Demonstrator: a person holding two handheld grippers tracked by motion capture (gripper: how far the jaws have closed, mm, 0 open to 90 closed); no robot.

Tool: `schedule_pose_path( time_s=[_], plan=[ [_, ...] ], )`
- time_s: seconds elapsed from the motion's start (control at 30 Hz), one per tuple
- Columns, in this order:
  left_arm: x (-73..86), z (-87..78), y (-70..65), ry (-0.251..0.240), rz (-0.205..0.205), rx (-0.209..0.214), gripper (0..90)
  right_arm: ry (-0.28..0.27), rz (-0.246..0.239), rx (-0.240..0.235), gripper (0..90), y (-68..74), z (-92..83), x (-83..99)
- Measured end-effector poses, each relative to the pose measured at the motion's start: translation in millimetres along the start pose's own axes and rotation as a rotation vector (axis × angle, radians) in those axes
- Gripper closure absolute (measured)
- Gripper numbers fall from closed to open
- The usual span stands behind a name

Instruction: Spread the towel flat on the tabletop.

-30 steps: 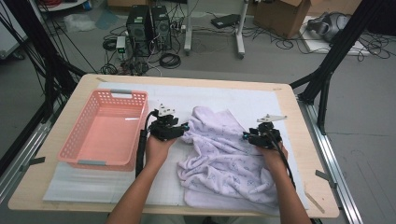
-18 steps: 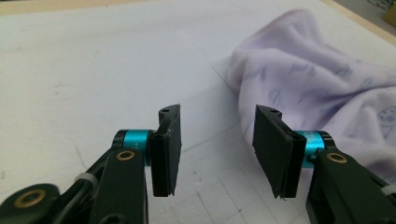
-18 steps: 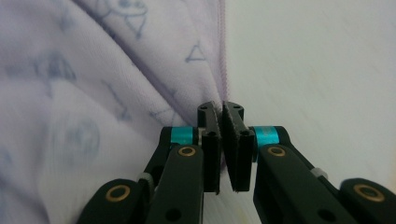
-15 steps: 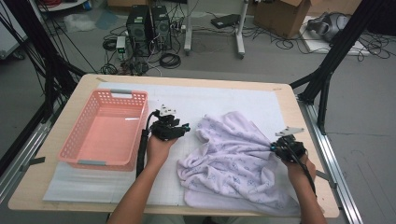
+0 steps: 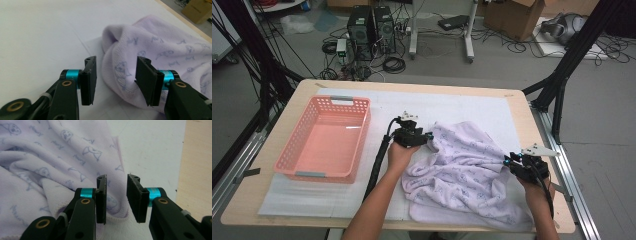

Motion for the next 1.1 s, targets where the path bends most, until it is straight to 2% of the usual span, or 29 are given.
schedule_pose_path(
  time_s=[0.13, 0.2, 0.27, 0.4, 0.43, 0.5, 0.53, 0.6, 0.63, 0.73, 0.8, 0.83, 0.9, 1.0, 1.1],
  plan=[
    [8.3, 14.0, -12.6, 0.047, 0.058, 0.026, 69.9, -0.004, 0.004, -0.004, 68.1, -0.9, 1.1, 0.9],
    [13.6, 17.9, -16.5, 0.093, 0.116, 0.018, 82.3, -0.006, 0.01, -0.007, 68.1, -0.9, 1.0, 1.3],
    [14.5, 15.3, -13.7, 0.113, 0.111, -0.001, 85.8, -0.008, 0.008, -0.011, 68.2, -1.0, 0.3, 1.3],
    [7.7, -9.1, 11.2, 0.11, 0.074, -0.105, 86.2, -0.014, 0.017, -0.026, 68.4, 0.4, -0.6, 0.5],
    [5.7, -17.4, 18.5, 0.108, 0.082, -0.151, 86.2, -0.013, 0.017, -0.031, 68.3, 0.9, -0.4, 0.2],
    [1.8, -34.7, 31.7, 0.097, 0.104, -0.215, 86.2, -0.015, 0.02, -0.036, 68.5, 2.2, 0.6, -0.8],
    [0.6, -43.0, 37.3, 0.085, 0.107, -0.241, 86.2, -0.014, 0.02, -0.041, 68.5, 2.8, 1.4, -1.5],
    [0.8, -55.5, 45.6, 0.061, 0.093, -0.264, 86.1, -0.02, 0.028, -0.056, 68.5, 3.9, 3.8, -4.4],
    [2.2, -59.6, 48.6, 0.063, 0.094, -0.265, 86.0, -0.025, 0.038, -0.07, 68.6, 5.2, 5.2, -7.0],
    [7.8, -62.0, 50.4, 0.047, 0.05, -0.227, 81.8, -0.025, 0.034, -0.086, 68.5, 7.5, 13.5, -20.0],
    [10.2, -61.7, 51.6, 0.022, -0.016, -0.186, 65.5, -0.014, 0.023, -0.102, 67.9, 9.3, 20.9, -31.0],
    [10.4, -62.3, 52.6, 0.01, -0.033, -0.169, 61.4, -0.01, 0.011, -0.108, 67.7, 10.1, 25.2, -36.9],
    [8.4, -64.4, 54.5, -0.018, -0.037, -0.161, 54.3, -0.006, -0.007, -0.141, 66.8, 12.1, 36.1, -48.1],
    [3.6, -68.0, 53.7, -0.073, -0.037, -0.143, 52.7, 0.014, 0.023, -0.159, 63.9, 13.4, 57.7, -62.3],
    [2.3, -68.1, 51.8, -0.086, -0.033, -0.132, 52.3, 0.043, 0.051, -0.164, 56.7, 20.6, 85.8, -70.0]
  ],
)
Point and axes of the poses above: each handheld gripper's, and its own axes: z roughly forward along the jaws, x roughly out of its underside, y roughly to its left, the point moved 5 cm from there along z, roughly forward along the jaws, and after that the axes turned 1 degree about z, right-handed, at the moved point
